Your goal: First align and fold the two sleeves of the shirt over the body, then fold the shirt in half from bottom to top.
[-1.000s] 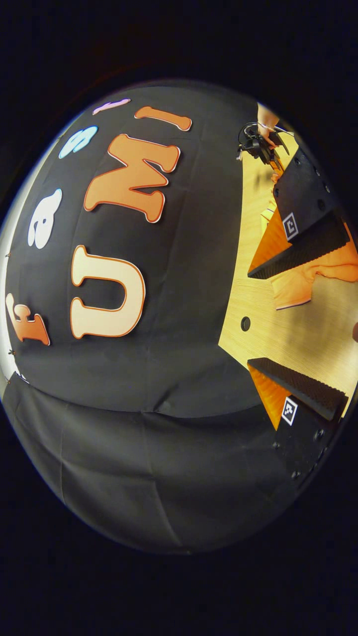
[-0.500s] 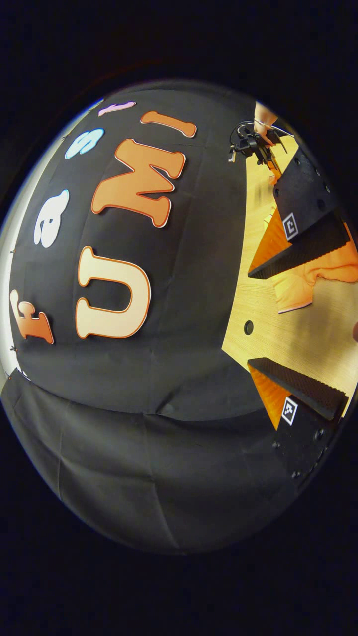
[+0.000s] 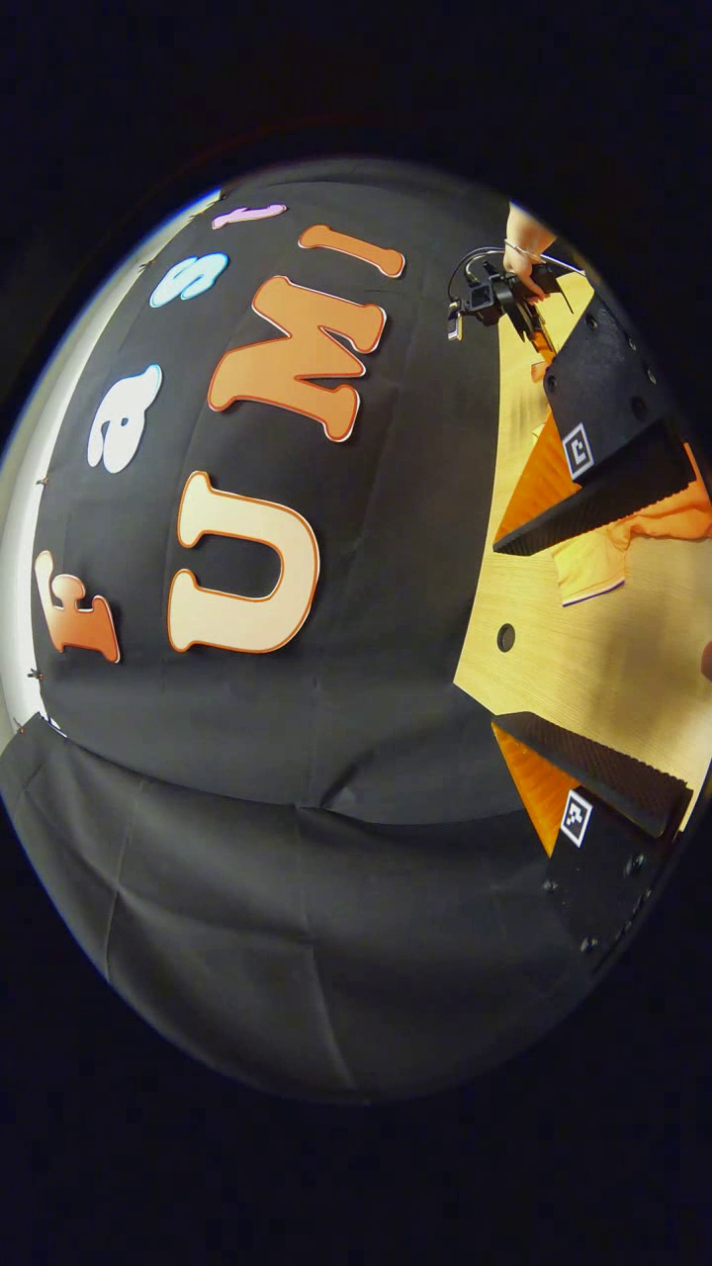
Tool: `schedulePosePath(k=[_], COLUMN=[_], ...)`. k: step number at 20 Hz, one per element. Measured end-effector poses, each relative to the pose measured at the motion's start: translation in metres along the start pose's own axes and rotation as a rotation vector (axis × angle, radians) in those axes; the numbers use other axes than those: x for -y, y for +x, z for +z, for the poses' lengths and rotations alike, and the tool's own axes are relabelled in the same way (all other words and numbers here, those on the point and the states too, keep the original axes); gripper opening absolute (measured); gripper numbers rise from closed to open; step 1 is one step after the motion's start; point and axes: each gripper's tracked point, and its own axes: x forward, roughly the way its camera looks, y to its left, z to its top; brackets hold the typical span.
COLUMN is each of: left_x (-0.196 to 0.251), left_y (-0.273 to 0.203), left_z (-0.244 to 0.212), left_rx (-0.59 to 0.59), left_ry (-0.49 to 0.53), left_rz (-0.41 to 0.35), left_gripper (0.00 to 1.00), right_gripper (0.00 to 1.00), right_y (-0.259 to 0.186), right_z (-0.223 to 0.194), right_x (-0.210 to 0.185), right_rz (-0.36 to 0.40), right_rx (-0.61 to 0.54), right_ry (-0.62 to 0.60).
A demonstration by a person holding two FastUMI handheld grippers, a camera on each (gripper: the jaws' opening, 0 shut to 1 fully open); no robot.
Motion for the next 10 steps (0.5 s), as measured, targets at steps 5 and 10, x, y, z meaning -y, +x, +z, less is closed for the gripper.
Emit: schedulePosePath(k=[5,10], left_x=[-0.024,-0.048], left_y=[-0.003,-0.007], left_z=[-0.004,-0.012], left_rx=[-0.009,-0.023], left_ry=[-0.011,-0.032], left_rz=[0.001,0.020], left_gripper=[0.98,0.98], right_gripper=[0.08,0.20], right_y=[-0.002,-0.009], right_z=[0.002,-0.005], right_x=[-0.037,-0.103], right_rz=[0.003,0.182], right_rx=[-0.002,-0.038], right_ry=[-0.042,-0.005])
